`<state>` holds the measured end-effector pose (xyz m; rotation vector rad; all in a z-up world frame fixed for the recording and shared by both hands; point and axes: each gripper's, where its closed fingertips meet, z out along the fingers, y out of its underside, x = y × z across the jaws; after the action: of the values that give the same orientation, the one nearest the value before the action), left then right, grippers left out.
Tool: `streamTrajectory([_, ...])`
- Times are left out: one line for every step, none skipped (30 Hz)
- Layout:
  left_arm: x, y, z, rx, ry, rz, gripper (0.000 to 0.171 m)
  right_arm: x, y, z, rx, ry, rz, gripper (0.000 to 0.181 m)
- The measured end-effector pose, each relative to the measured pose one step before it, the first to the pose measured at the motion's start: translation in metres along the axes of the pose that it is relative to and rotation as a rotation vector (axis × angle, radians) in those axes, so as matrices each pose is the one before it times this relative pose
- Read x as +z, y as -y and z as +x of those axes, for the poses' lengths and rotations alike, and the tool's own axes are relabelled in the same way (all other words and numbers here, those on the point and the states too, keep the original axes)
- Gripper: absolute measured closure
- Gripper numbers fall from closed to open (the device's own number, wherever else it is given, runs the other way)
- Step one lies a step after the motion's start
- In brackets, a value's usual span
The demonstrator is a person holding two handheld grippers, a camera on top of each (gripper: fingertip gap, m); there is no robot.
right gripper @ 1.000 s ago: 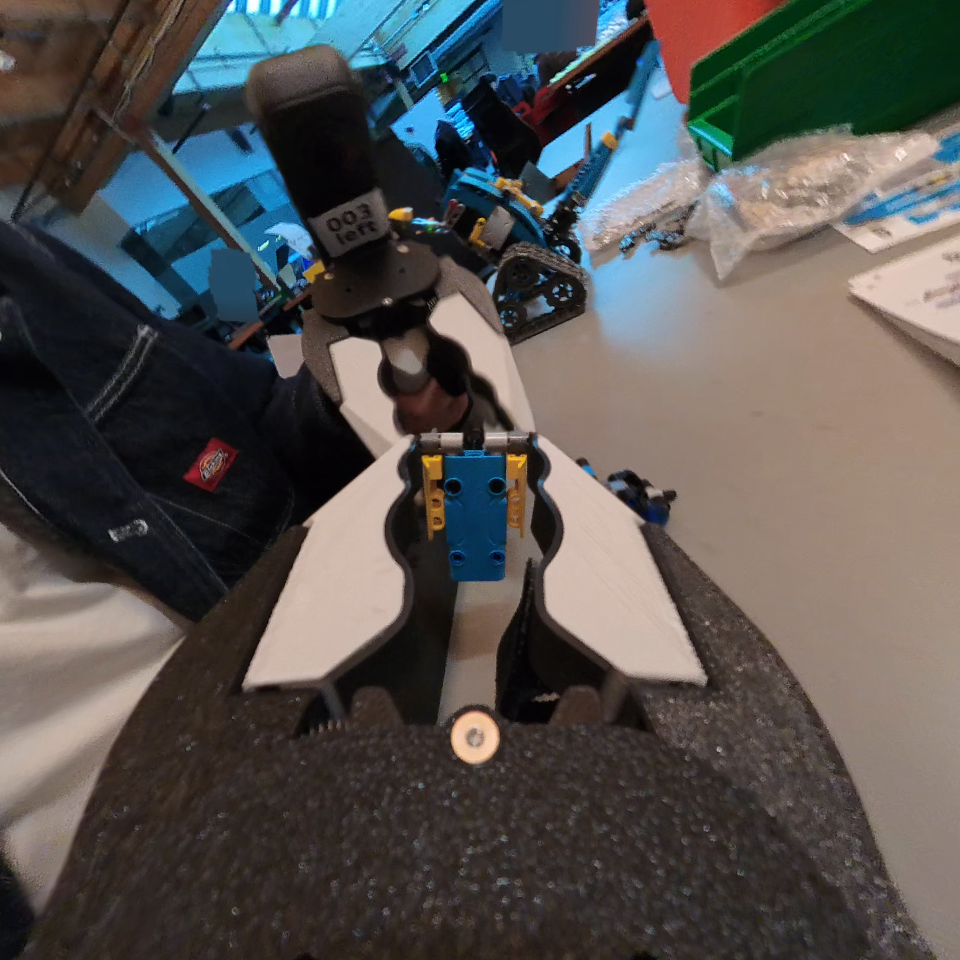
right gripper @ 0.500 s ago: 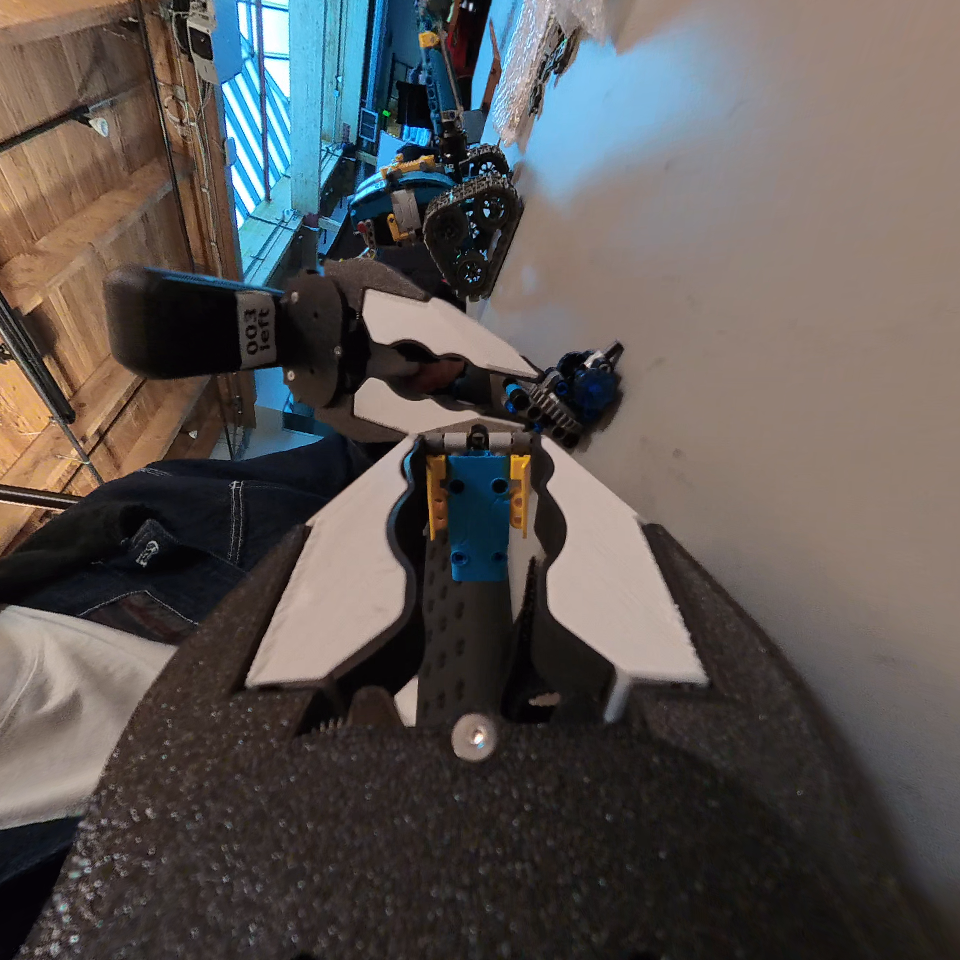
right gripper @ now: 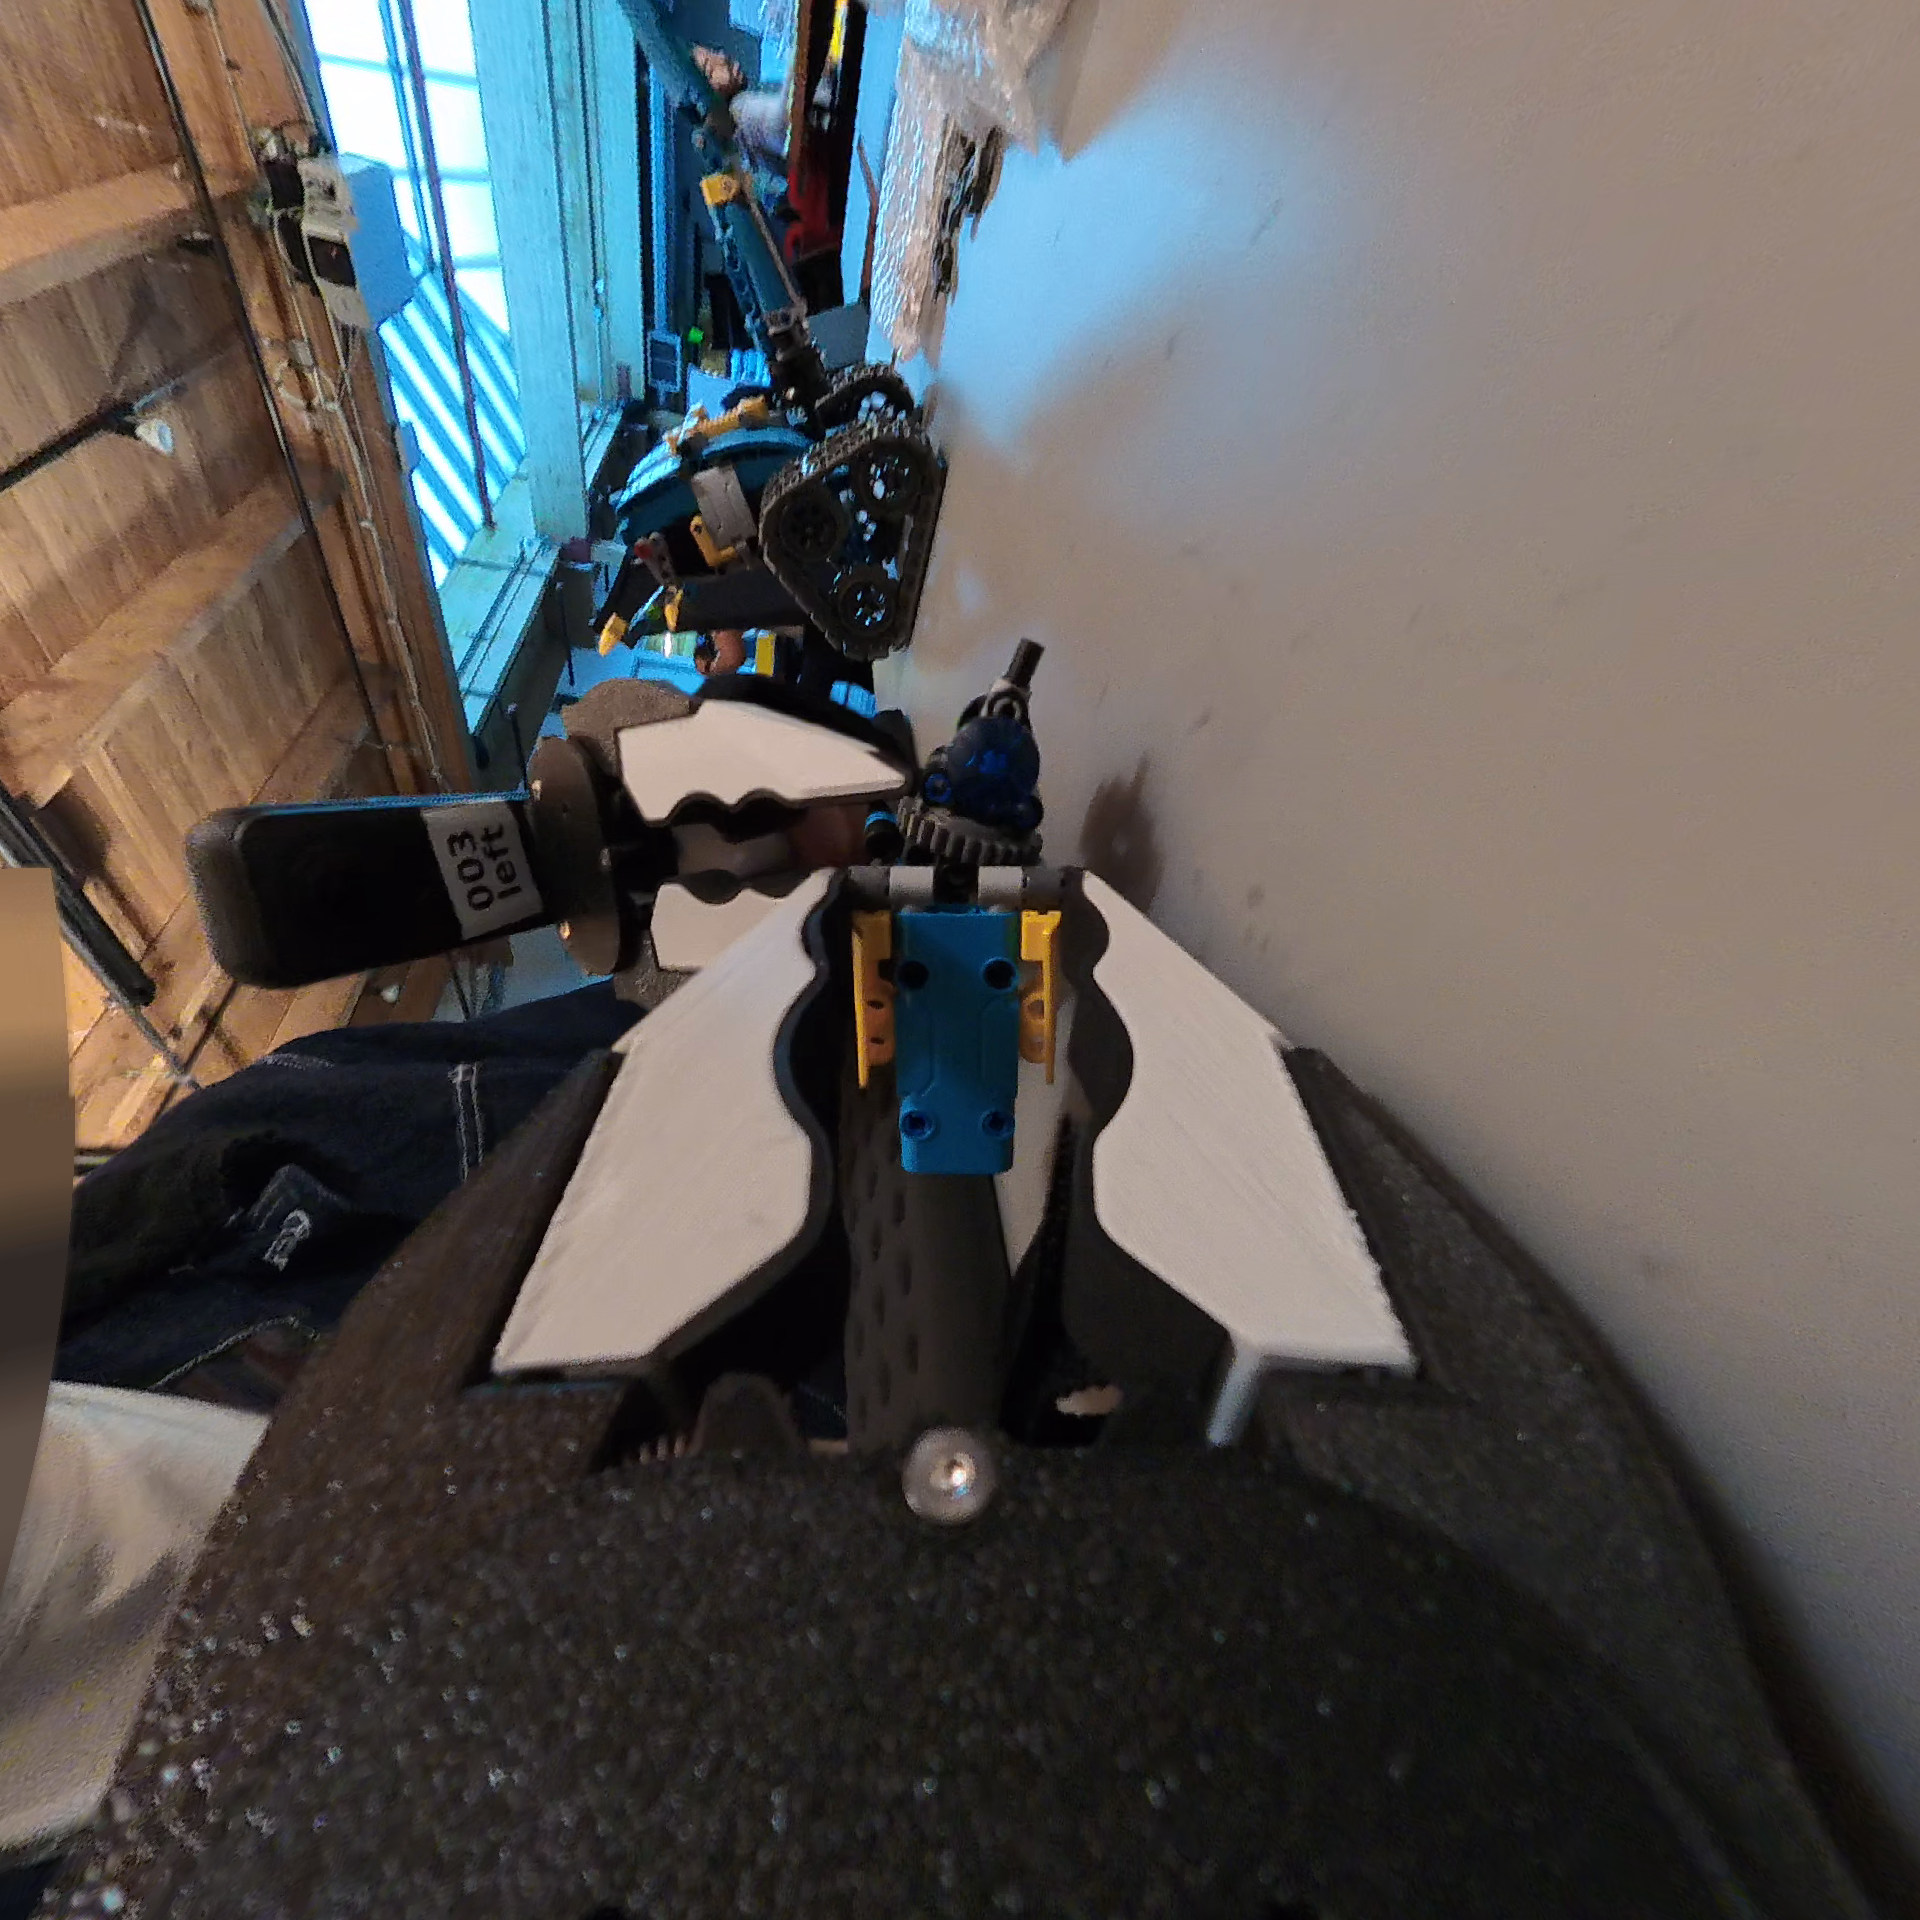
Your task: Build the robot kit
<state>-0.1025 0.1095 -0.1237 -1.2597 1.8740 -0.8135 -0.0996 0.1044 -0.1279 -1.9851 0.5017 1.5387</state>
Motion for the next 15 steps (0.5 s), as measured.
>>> streamTrajectory([0.0016,-0.00099,-0.00156,-0.0165,0.0098,-0.0102,0.158,0.00026,0.00164,0.00155,0.0043,-0.0109,0.0115,0.142])
streamTrajectory([0.00179,-0.00074,-0.00074,-0.014,0.0035,-0.00687,0.158,-0.00018,0.00177,0.00138,0.0073,-0.0064,0.0084,0.142])
streamTrajectory([0.00205,-0.00131,-0.00006,-0.0081,-0.0063,-0.00936,0.159,-0.00031,0.00101,0.0018,0.0129,-0.0057,0.0021,0.142])
streamTrajectory([0.00184,-0.0018,-0.00041,-0.0033,-0.0059,-0.00969,0.159,0.00036,0.00059,0.00233,0.0074,-0.0117,-0.0019,0.142])
streamTrajectory([0.00115,-0.00183,-0.00044,-0.0069,-0.0068,-0.00668,0.159,0.00068,0.00045,0.00206,0.0026,-0.0117,-0.004,0.142])
streamTrajectory([0.00052,-0.00174,-0.00047,-0.0134,-0.0075,-0.00391,0.159,0.00095,0.00023,0.00152,0.0014,-0.0071,-0.0073,0.142])
streamTrajectory([-0.00016,-0.00063,-0.00075,-0.0122,-0.0065,0.00252,0.159,0.00093,0.00075,0.00045,0.0066,0.0053,-0.0069,0.142])
streamTrajectory([0.00002,-0.0003,-0.00085,-0.0052,0.0011,0.00007,0.159,0.00047,0.00114,0.00009,0.0094,0.0074,-0.0043,0.142])
streamTrajectory([0.00034,-0.00045,-0.00096,0.01,0.0118,-0.00525,0.158,0.00022,0.00195,0.00046,-0.0066,-0.0065,0.0056,0.142])
streamTrajectory([0.00032,-0.00086,-0.00098,0.0244,0.0192,-0.00964,0.158,-0.00002,0.00181,0.00124,-0.0348,-0.0307,0.0054,0.142])
streamTrajectory([0.00034,-0.00054,-0.00006,0.0333,0.0186,-0.00628,0.158,-0.00071,0.00236,0.00414,-0.0477,-0.0567,0.0059,0.142])
streamTrajectory([0.00007,-0.0001,0.00066,0.0274,0.0152,-0.00364,0.158,-0.0002,0.00086,0.00228,-0.0447,-0.0433,-0.0049,0.142])
streamTrajectory([-0.00012,-0.00002,0.0002,0.0175,0.012,-0.004,0.159,0.00094,-0.00057,0.00019,-0.0266,-0.0215,-0.0068,0.142])
streamTrajectory([-0.0001,-0.00007,-0.00019,0.0058,0.0058,-0.0012,0.158,0.00031,0.00005,0.00006,-0.0108,-0.0092,0.0022,0.142])
streamTrajectory([0.00008,0.0,-0.00009,-0.0026,-0.0014,0.00133,0.158,-0.00001,-0.00024,0.00006,-0.0081,-0.0038,0.002,0.143])
